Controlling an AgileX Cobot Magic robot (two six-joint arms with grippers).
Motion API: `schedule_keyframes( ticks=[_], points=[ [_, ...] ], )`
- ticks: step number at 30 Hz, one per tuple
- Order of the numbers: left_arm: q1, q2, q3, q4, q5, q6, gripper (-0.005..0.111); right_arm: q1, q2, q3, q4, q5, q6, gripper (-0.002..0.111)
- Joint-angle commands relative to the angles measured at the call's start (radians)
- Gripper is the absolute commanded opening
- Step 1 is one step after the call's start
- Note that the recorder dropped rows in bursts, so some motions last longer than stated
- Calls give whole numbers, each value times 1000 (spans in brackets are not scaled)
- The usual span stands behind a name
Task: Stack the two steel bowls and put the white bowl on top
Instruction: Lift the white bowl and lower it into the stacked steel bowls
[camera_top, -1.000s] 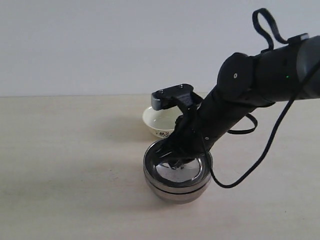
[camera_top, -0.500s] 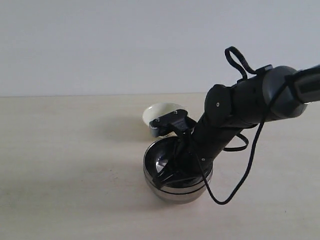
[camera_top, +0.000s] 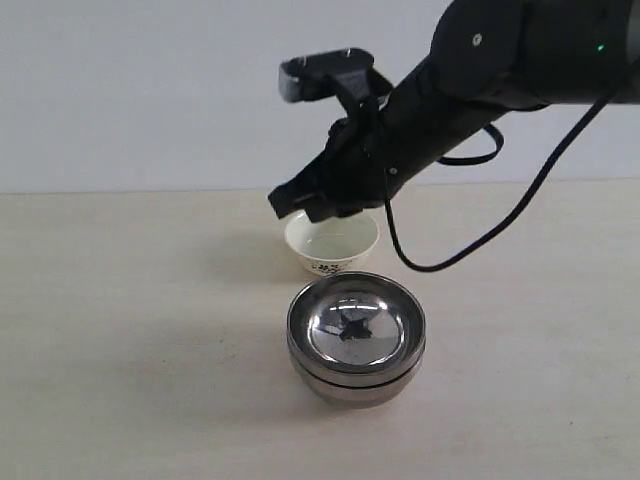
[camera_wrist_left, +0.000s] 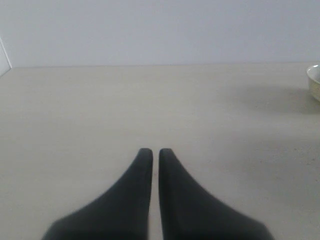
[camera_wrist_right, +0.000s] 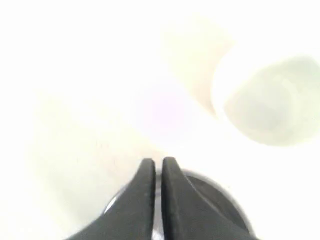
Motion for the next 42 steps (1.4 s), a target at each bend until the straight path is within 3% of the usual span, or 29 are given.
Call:
schedule_keyframes(
  ticks=[1, 2, 3, 5, 11, 20, 23, 27, 32, 42],
  points=[
    [1, -4, 4, -3, -1, 1, 4, -81, -5, -27, -62, -59, 137, 18],
    [1, -4, 4, -3, -1, 1, 4, -100, 4, -27, -62, -61, 147, 29],
    [1, -4, 4, -3, -1, 1, 4, -145, 26, -27, -62, -61, 173, 54],
    [1, -4, 4, -3, -1, 1, 4, -193, 66, -27, -62, -66, 228, 74],
    [1, -4, 4, -3, -1, 1, 4, -225, 257, -48, -27, -215, 232, 71],
    [1, -4, 4, -3, -1, 1, 4, -223, 515, -324, 91, -72, 189, 71],
    [1, -4, 4, -3, -1, 1, 4, -223, 539, -334, 91, -78, 189, 63],
    [1, -4, 4, -3, -1, 1, 4, -223, 543, -334, 91, -101, 189, 42],
    [1, -4, 4, -3, -1, 1, 4, -223, 543, -334, 91, -119, 173, 2],
    [1, -4, 4, -3, -1, 1, 4, -223, 508, -334, 98, -102, 171, 0]
  ],
)
